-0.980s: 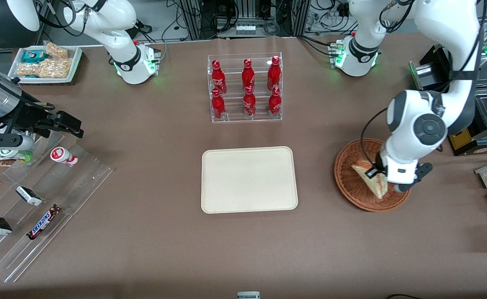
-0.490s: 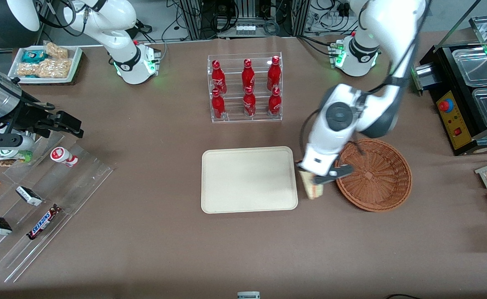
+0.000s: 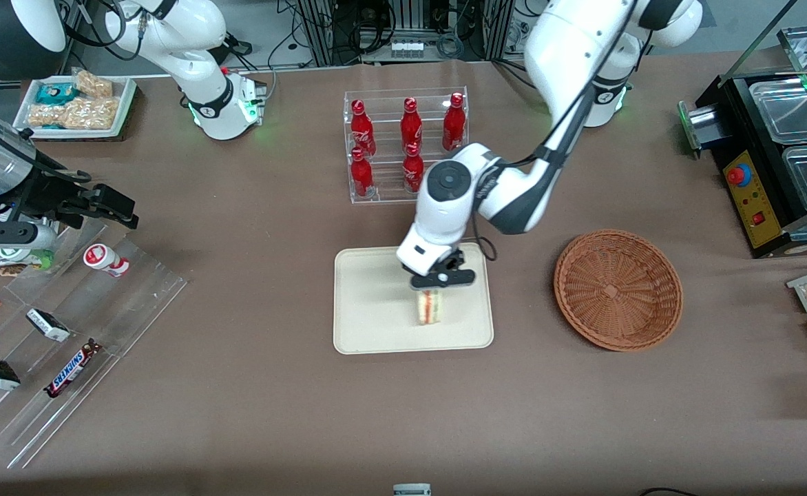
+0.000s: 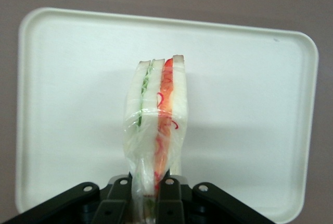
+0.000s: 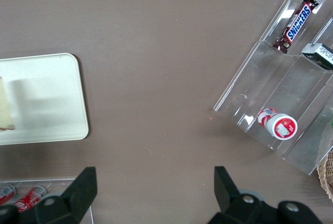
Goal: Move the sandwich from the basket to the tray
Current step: 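Lower the sandwich onto the tray and open the left gripper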
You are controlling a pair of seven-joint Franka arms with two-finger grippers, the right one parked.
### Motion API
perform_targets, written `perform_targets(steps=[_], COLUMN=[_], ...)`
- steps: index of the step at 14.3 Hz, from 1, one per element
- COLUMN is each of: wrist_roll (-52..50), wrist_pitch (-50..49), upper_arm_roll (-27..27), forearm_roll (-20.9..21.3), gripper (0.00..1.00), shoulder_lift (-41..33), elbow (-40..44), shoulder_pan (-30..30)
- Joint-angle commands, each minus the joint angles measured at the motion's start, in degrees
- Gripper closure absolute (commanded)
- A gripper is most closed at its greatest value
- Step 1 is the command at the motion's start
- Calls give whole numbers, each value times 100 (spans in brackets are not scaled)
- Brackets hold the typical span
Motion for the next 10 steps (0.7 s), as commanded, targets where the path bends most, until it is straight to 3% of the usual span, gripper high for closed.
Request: perform_targets(steps=[1,7,8,9,10], wrist_roll=[-202,-316,-343,-439,-535], wrist_pitch=[15,50,50,50,33], upper_arm_roll=[102,120,120,120,120], forearm_roll=[214,504,548,549,575], gripper=[94,87,70,22,0], shoulder_lift=[407,663,663,646,602], elbow=[485,538,538,538,529], shoulder_pan=[-256,-300,-300,-300,-300])
